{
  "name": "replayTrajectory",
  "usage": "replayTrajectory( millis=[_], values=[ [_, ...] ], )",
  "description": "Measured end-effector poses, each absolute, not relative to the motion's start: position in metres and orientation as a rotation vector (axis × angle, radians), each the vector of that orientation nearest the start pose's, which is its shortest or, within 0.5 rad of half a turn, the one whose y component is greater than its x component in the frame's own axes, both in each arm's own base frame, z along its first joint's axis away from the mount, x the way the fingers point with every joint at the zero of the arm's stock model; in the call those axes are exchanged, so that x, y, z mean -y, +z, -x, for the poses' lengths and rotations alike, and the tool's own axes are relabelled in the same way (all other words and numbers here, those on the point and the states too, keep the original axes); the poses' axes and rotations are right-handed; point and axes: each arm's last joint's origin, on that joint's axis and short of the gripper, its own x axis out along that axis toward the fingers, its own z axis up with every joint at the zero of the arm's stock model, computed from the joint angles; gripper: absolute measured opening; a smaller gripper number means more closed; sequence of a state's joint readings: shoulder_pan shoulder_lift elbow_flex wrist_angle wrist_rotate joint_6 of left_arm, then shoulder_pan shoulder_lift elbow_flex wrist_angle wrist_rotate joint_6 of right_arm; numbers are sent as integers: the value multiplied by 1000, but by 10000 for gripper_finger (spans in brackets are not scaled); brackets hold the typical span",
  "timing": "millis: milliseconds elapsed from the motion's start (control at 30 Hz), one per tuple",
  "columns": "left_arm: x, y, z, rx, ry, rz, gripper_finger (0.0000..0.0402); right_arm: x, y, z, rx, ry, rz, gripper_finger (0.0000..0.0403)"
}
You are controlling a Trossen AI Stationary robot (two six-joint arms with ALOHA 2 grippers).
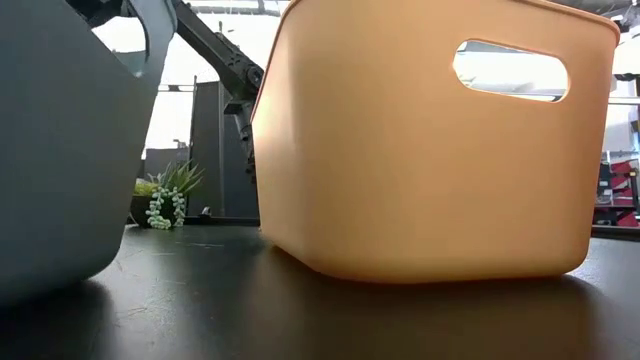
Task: Sort candy
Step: Put the yellow candy into the yellow bin
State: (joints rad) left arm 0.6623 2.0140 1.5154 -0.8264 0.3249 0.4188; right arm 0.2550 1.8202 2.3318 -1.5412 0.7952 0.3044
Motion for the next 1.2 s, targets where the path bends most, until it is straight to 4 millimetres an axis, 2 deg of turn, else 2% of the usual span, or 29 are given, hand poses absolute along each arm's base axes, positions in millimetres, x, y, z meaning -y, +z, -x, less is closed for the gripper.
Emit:
replayTrajectory(
  millis=[100, 300, 467, 600, 767, 933, 1067, 1200],
  values=[
    [-234, 185, -326, -1215, 64, 204, 265, -59, 456, -310, -811, -613, 252, 345],
    [-239, 185, -323, -1236, 111, 178, 265, -59, 456, -310, -813, -609, 260, 345],
    [-250, 185, -315, -1251, 133, 147, 265, -60, 456, -310, -809, -609, 257, 345],
    [-264, 196, -305, -1266, 175, 166, 265, -60, 456, -311, -807, -609, 256, 345],
    [-277, 223, -301, -1250, 214, 193, 265, -59, 456, -311, -808, -612, 255, 345],
    [-283, 259, -303, -1189, 204, 205, 265, -50, 456, -312, -805, -641, 224, 345],
    [-281, 300, -297, -1061, 171, 204, 265, -30, 456, -315, -809, -696, 143, 345],
    [-276, 348, -275, -872, 149, 187, 265, 1, 454, -318, -839, -726, 17, 345]
  ],
)
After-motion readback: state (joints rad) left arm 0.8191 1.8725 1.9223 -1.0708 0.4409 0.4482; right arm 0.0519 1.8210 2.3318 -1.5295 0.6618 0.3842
